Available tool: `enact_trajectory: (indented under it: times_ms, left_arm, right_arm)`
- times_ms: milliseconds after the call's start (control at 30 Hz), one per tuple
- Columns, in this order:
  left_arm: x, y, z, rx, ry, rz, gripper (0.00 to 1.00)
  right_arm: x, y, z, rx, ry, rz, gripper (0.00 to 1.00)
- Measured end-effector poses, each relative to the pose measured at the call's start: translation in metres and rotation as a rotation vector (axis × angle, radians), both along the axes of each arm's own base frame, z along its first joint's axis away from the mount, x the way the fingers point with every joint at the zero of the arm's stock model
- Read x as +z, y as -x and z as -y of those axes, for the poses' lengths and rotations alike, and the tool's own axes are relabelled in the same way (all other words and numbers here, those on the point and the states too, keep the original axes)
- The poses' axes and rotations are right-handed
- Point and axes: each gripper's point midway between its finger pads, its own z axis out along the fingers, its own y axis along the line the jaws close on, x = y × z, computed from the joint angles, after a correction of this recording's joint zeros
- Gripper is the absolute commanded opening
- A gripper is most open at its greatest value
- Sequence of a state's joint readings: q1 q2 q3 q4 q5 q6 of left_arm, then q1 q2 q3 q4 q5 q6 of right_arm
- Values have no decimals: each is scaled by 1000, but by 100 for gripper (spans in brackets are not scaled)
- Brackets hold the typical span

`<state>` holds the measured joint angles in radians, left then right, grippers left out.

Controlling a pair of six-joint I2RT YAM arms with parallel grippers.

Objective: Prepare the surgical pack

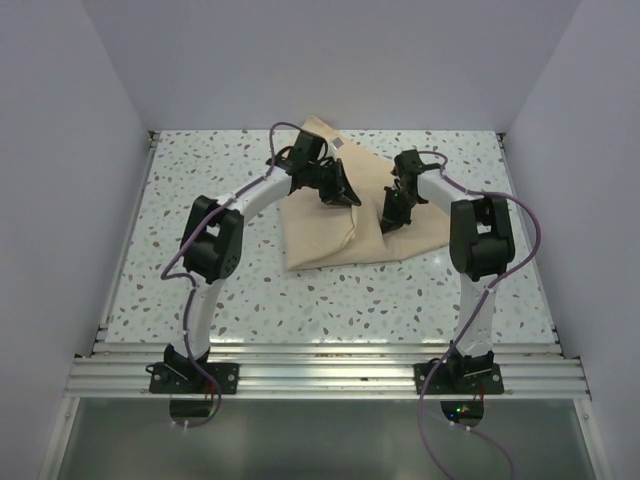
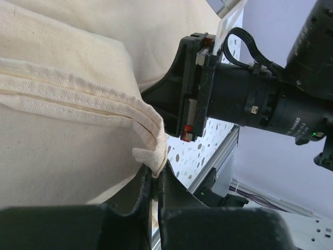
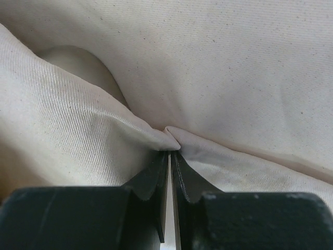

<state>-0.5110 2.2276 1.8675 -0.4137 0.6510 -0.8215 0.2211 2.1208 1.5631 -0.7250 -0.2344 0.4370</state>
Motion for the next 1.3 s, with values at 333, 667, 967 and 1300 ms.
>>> enact_trajectory:
  times_ms: [333,667,967,1300]
  left_arm:
    - [-33,-6,7,-28,-13,-32,39]
    - [-5,-6,-16,-89,-80,144,48]
    - [38,42,-56,-114,-40,258,17]
    - [-34,64,-41,-188,-80,92,10]
  right_arm:
    - [2,-1,-1,0,-2,-11,11]
    - [41,-12,11,8,64,47,22]
    - [109,-30,26,12,94,188,7]
    - [47,34,38,10,128,-20,3]
